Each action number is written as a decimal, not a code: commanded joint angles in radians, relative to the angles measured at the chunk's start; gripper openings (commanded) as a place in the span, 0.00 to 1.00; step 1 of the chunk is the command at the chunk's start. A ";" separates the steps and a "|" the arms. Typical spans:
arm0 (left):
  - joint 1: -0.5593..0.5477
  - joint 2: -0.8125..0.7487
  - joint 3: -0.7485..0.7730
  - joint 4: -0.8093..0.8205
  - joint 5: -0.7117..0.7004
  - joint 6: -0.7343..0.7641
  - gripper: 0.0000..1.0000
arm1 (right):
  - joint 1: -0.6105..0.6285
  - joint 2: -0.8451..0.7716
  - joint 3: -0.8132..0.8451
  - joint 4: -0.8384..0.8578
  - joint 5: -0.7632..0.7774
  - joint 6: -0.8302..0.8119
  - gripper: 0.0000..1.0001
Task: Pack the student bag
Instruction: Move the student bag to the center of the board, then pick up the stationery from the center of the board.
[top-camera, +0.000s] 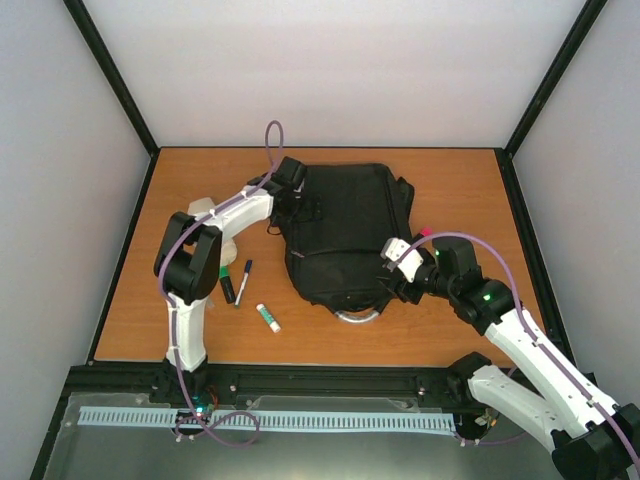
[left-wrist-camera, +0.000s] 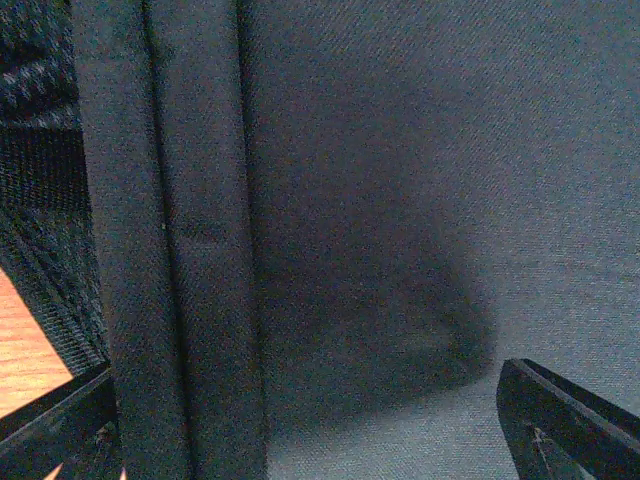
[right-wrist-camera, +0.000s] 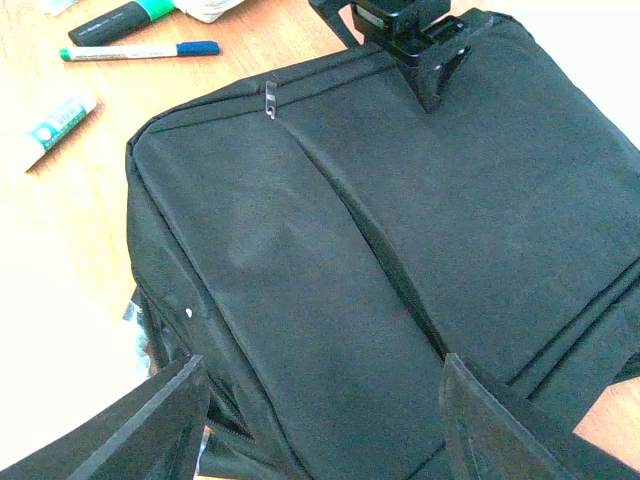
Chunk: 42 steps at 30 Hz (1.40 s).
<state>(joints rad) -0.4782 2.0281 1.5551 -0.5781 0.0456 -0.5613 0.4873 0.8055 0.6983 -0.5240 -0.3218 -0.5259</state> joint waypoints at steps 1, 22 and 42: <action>-0.017 -0.059 0.077 -0.077 -0.112 -0.028 1.00 | -0.010 0.000 -0.016 0.010 0.000 0.001 0.66; 0.066 -0.554 -0.399 -0.162 -0.494 0.038 1.00 | -0.011 -0.034 -0.015 -0.003 -0.028 -0.012 0.66; 0.182 -0.276 -0.270 -0.368 -0.488 -0.118 1.00 | -0.012 -0.045 -0.016 -0.015 -0.043 -0.029 0.66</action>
<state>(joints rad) -0.3069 1.7046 1.2243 -0.9199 -0.4488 -0.6392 0.4839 0.7769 0.6979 -0.5358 -0.3527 -0.5423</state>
